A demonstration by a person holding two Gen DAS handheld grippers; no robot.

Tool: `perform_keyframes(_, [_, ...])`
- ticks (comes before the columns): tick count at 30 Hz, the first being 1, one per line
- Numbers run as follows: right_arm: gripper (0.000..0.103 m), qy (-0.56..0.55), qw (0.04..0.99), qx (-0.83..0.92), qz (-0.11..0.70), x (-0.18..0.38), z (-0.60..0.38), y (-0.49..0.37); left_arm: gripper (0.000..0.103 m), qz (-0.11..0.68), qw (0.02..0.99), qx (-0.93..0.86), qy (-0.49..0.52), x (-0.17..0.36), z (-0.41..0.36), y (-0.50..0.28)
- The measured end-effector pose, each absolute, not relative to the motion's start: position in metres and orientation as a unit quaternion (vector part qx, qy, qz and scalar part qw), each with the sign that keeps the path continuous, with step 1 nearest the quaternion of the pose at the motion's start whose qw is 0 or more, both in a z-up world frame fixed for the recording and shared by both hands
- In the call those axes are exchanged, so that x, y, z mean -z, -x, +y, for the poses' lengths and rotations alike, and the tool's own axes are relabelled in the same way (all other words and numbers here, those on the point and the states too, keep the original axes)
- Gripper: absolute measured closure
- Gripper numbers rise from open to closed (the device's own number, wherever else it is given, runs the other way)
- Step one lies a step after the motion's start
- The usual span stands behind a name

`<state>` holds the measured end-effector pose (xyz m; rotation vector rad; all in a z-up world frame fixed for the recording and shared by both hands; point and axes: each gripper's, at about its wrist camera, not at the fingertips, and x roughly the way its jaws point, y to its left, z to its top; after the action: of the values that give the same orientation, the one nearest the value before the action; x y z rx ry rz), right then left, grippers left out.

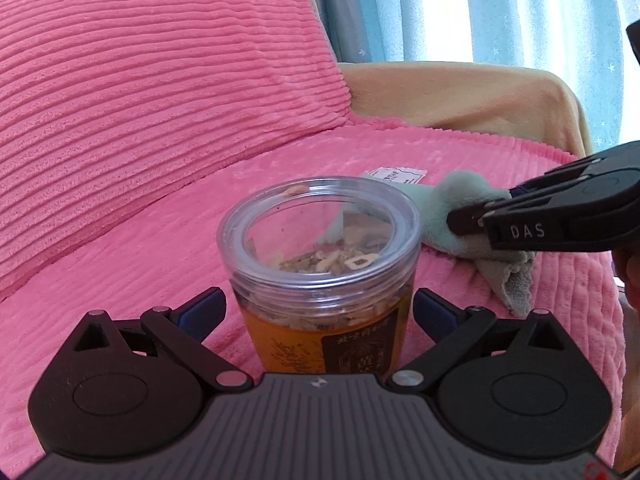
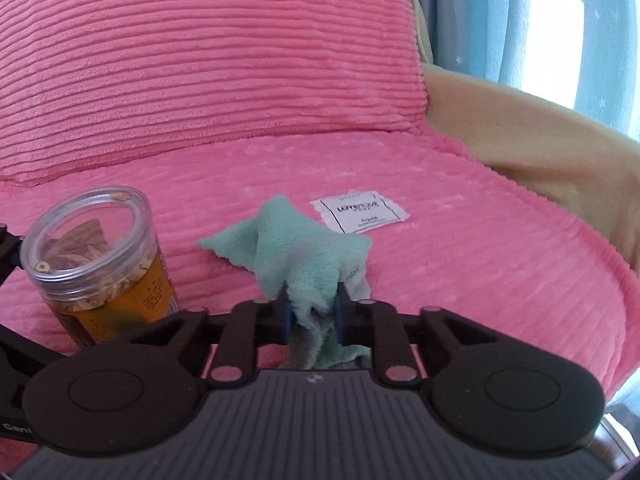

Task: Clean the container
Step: 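Grasp the green cloth with the right tool while the left tool approaches the jar, then grasp the clear jar with the left tool and lift it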

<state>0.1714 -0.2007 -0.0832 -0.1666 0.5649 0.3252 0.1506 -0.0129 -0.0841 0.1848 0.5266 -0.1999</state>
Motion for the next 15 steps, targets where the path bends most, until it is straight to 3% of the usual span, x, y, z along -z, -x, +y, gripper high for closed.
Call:
perform_keyframes(1, [0.091, 0.077, 0.945, -0.161, 0.273, 0.081, -0.202, -0.170, 0.016, 0.260, 0.956, 0.101, -0.091, 0.084, -0.013, -0.150])
perform_keyframes(15, [0.092, -0.011, 0.937, -0.281, 0.206, 0.020, -0.210, -0.127, 0.017, 0.257, 0.944, 0.174, -0.110, 0.082, -0.012, -0.136])
